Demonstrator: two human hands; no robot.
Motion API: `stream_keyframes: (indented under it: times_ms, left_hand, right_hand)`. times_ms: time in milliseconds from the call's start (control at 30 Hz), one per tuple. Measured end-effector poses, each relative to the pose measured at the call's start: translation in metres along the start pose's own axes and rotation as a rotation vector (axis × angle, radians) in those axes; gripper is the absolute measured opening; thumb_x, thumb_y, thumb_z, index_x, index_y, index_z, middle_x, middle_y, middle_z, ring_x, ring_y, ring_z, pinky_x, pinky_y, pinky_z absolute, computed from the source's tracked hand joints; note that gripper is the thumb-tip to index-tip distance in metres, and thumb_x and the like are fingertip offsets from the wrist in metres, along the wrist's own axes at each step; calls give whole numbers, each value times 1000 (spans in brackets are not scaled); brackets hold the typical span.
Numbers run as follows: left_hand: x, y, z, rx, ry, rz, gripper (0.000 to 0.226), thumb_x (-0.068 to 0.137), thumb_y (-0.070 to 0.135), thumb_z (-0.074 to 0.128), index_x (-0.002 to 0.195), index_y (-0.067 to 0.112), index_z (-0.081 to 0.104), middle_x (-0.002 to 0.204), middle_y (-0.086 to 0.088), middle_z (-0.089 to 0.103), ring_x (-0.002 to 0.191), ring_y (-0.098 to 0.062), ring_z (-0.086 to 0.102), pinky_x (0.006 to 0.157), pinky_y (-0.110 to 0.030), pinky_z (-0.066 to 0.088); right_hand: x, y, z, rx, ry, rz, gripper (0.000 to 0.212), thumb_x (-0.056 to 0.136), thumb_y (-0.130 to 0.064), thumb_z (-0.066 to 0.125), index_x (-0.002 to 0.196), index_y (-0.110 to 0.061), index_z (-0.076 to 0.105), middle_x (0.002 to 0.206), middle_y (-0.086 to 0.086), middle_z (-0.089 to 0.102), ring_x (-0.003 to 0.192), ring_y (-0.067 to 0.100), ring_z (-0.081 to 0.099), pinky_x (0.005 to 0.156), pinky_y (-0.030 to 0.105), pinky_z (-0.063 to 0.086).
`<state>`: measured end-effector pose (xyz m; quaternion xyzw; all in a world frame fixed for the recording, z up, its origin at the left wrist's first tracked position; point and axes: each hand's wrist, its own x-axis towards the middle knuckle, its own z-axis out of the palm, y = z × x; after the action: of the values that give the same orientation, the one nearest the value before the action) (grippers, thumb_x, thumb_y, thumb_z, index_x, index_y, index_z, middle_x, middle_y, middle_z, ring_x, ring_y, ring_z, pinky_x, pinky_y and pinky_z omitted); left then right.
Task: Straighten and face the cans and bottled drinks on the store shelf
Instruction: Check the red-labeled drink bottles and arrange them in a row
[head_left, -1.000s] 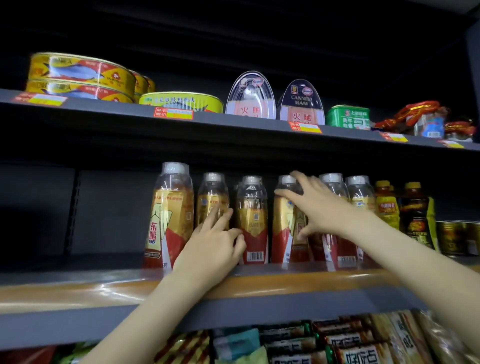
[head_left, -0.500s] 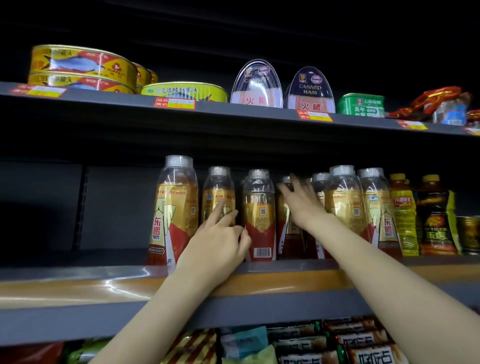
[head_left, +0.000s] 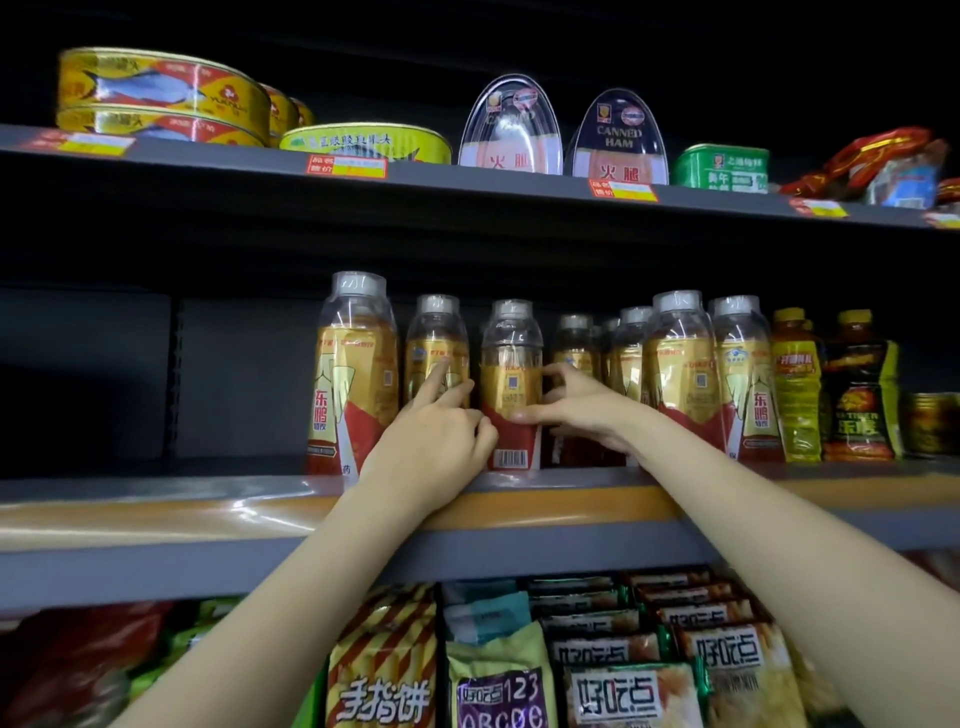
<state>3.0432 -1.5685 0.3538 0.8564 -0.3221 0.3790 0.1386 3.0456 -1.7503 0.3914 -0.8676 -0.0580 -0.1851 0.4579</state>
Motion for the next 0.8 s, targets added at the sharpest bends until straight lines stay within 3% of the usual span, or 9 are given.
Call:
stream_keyframes:
  times_ms: [133,233,333,433,500,633,733,800]
  left_hand:
    - [0,-1,-3,-20,-26,-1,44,98,28,31,90,10,70,149,-10,33,145,-18,-1,117,-39,9]
    - [-2,1,-7,-29,-46,-8,43,98,28,31,92,11,69,151,-8,30,144,-17,-4,117,-40,12]
    - [-2,3,-7,-7,-24,-11,42,98,28,31,102,10,68,149,-8,35,145,-17,1,117,-39,14]
    - [-7,7,-12,-30,98,-10,37,96,25,37,125,11,56,146,-5,39,142,-17,17,111,-32,24]
    - [-12,12,-19,-67,236,46,37,95,23,43,129,13,53,143,-2,44,135,-14,32,104,-26,31]
    - [-27,29,-31,-208,416,105,40,92,22,51,132,17,50,139,3,47,126,-7,42,96,-10,25]
    - [-34,55,-33,-418,267,120,57,92,35,52,143,23,31,144,11,36,129,1,33,102,-13,25]
    - [-36,71,-35,-652,94,92,72,84,49,54,145,27,23,138,18,37,118,12,37,97,-11,33]
  right_hand:
    - [-10,-12,-6,-122,68,9,88,71,-18,82,142,-15,29,134,6,48,114,21,51,88,35,51]
    - [-30,-20,-27,-137,39,53,97,70,-15,82,147,-18,23,141,9,45,113,23,54,73,29,53]
    - [-52,-24,-39,-70,75,43,105,70,-23,82,151,-21,14,148,8,36,121,24,48,84,32,47]
    - [-63,-24,-29,-35,199,-55,92,69,-27,82,143,-19,28,138,5,46,110,18,49,87,34,43]
    - [-70,-21,-27,3,278,-126,89,68,-26,83,140,-20,32,130,-2,48,108,15,46,89,32,41]
    - [-93,-19,-43,227,303,-267,94,50,-32,87,131,-28,40,126,-7,53,114,16,54,97,41,47]
    - [-111,-21,-54,422,250,-387,81,50,-26,84,123,-32,48,120,2,62,110,20,62,91,40,52]
    - [-123,-23,-58,590,193,-418,80,54,-18,81,127,-26,49,115,5,65,104,20,65,83,34,55]
